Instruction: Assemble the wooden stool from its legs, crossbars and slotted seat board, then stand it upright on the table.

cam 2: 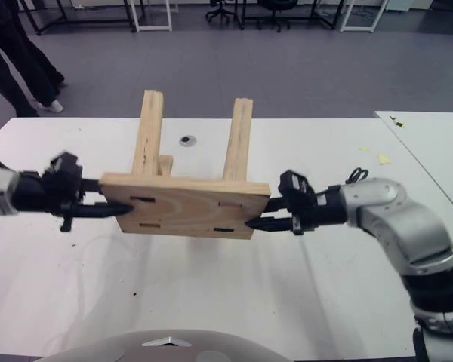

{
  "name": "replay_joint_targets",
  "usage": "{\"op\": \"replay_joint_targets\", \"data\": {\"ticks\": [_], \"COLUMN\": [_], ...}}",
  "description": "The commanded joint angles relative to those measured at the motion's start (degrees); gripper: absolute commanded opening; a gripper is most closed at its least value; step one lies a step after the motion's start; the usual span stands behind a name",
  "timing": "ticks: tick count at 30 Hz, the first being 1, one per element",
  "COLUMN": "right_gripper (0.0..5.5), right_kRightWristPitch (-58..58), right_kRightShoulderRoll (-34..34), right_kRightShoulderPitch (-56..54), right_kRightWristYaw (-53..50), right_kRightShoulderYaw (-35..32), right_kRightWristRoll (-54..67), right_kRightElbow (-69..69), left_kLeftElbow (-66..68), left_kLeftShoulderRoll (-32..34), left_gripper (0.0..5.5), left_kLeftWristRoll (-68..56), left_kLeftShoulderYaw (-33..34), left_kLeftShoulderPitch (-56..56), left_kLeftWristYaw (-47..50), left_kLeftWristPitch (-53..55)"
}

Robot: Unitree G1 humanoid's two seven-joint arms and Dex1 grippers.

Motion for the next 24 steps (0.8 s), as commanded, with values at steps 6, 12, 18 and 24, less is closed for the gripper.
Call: {"op": "replay_joint_targets", "data": {"ticks": [6,12,18,24], "right_gripper": [1.34,1.36,1.36,2.08], "right_kRightWristPitch": [42.6,42.6,42.6,42.0], "right_kRightShoulderRoll": [-10.4,-10.0,-3.8,-2.5], "right_kRightShoulderPitch": [-49.6,-43.3,-31.0,-26.8], "right_kRightWristYaw": [17.9,13.4,2.5,-8.8], "right_kRightShoulderYaw": [14.2,30.7,30.4,22.0], "right_kRightWristRoll": [44.8,52.5,51.0,35.5], "right_kRightElbow": [31.0,36.7,39.9,48.6], "left_kLeftElbow": [37.0,38.7,41.5,48.9], "left_kLeftShoulderRoll": [3.7,6.5,1.6,2.6], "left_gripper": [1.34,1.34,1.34,2.25], "left_kLeftWristRoll": [-30.0,-39.8,-34.8,-16.1], "left_kLeftShoulderYaw": [-16.2,-31.4,-30.1,-23.6], "left_kLeftShoulderPitch": [-40.7,-36.2,-28.8,-23.7], "left_kLeftWristYaw": [-17.2,-18.0,-9.2,-4.8], "left_kLeftWristPitch": [47.3,47.3,47.1,36.1]}}
